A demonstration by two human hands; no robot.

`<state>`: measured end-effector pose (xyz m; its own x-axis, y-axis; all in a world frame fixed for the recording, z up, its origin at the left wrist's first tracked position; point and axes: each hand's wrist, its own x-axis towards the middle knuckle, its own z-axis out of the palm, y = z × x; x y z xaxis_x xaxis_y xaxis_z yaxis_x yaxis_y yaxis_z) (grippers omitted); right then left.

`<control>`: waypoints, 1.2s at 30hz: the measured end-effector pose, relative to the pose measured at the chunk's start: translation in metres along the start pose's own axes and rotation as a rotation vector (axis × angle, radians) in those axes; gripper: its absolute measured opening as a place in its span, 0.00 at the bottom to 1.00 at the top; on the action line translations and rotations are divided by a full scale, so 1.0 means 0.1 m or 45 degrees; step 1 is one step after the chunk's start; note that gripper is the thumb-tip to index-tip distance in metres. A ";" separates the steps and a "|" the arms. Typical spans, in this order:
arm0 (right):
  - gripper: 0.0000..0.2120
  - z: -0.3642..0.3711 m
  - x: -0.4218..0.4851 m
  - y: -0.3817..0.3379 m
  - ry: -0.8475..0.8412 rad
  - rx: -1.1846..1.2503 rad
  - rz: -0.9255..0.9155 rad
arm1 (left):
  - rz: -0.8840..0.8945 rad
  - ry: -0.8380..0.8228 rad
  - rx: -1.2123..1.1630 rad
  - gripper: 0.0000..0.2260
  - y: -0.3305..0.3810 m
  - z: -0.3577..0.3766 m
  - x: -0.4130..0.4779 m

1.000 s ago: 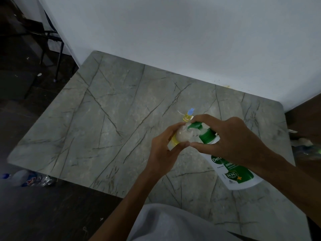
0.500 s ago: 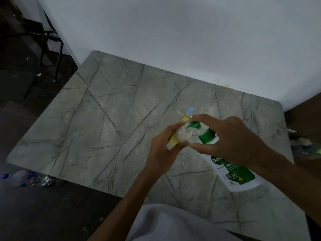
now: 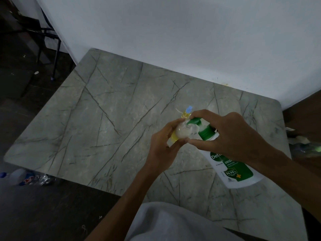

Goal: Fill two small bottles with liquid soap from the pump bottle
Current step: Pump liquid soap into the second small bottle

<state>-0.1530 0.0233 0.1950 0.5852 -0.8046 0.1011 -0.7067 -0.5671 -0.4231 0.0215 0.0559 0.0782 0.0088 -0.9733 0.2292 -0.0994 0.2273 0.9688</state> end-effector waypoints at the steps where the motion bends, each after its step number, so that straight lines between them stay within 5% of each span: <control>1: 0.28 0.00 0.00 0.00 -0.002 0.001 -0.005 | -0.001 -0.003 -0.005 0.23 0.00 0.00 0.01; 6: 0.20 -0.01 0.01 0.01 0.016 0.069 0.041 | 0.003 -0.029 0.015 0.23 -0.02 0.03 0.00; 14: 0.30 -0.07 0.06 0.03 -0.056 0.101 0.018 | -0.033 -0.023 0.016 0.22 -0.03 0.03 0.04; 22: 0.22 -0.06 0.07 0.03 -0.005 0.146 0.036 | -0.034 -0.039 0.018 0.23 -0.01 0.07 0.02; 30: 0.30 -0.11 0.13 0.09 -0.103 0.119 0.051 | -0.045 -0.031 0.012 0.22 -0.01 0.06 0.06; 36: 0.19 -0.09 0.11 0.09 -0.031 0.117 0.059 | 0.000 -0.026 0.075 0.23 -0.03 0.06 0.06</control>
<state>-0.1568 0.0076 0.2003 0.5630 -0.8244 0.0580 -0.6945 -0.5099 -0.5076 0.0162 0.0492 0.0760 -0.0111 -0.9738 0.2270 -0.1578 0.2259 0.9613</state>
